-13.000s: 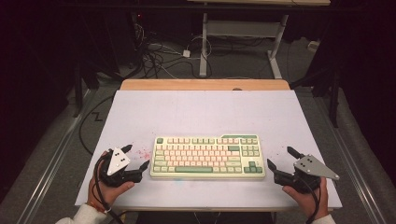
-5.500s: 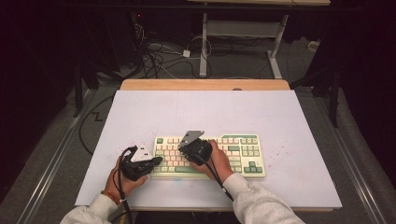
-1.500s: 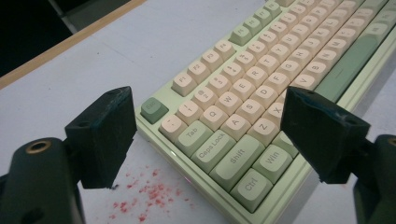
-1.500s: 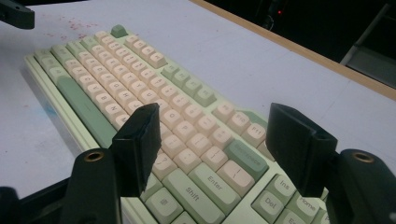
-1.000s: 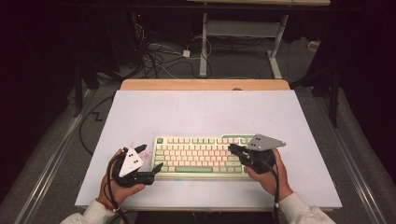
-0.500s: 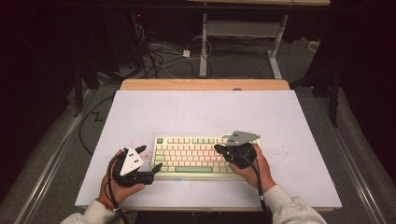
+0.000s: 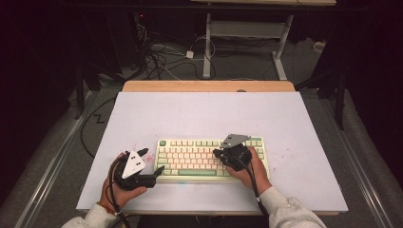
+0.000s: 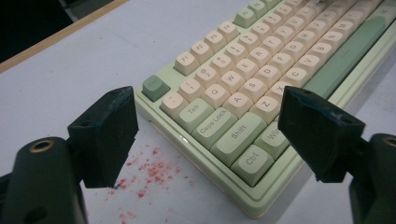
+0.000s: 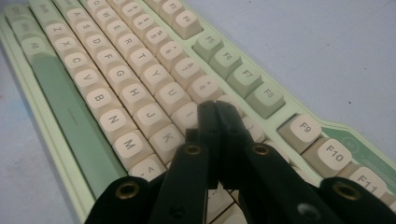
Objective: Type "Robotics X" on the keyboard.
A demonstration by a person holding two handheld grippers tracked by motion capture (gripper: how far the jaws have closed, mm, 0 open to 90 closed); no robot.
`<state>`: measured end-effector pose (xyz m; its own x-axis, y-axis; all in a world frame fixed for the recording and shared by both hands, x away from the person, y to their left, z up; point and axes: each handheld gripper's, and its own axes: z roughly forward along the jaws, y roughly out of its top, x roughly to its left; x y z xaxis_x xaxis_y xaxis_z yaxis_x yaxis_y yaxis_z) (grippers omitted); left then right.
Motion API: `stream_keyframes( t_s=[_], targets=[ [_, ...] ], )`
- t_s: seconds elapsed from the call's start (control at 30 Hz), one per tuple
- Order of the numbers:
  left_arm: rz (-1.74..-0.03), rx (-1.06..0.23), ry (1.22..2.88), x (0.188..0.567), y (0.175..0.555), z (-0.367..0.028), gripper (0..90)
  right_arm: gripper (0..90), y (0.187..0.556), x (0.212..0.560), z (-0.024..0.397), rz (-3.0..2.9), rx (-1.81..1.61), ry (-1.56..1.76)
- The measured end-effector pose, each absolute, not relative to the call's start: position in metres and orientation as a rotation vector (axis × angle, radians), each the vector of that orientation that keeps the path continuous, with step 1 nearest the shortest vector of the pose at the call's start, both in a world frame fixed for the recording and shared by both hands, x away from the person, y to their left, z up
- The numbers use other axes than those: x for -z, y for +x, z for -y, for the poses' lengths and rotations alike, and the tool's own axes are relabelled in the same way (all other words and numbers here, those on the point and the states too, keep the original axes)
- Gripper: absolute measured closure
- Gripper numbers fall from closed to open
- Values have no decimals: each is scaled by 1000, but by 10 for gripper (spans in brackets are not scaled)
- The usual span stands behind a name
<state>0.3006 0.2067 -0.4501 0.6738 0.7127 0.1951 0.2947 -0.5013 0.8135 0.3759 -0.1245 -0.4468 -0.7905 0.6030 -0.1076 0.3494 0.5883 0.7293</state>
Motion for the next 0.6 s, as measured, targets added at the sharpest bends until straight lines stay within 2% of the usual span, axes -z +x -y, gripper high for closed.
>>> stream_keyframes(
  t_s=[0.6],
  targets=[
    [-766, -669, 2103, 450, 301, -206, 190, 900, 378, 451, 117, -2492, -992, 772]
  ],
)
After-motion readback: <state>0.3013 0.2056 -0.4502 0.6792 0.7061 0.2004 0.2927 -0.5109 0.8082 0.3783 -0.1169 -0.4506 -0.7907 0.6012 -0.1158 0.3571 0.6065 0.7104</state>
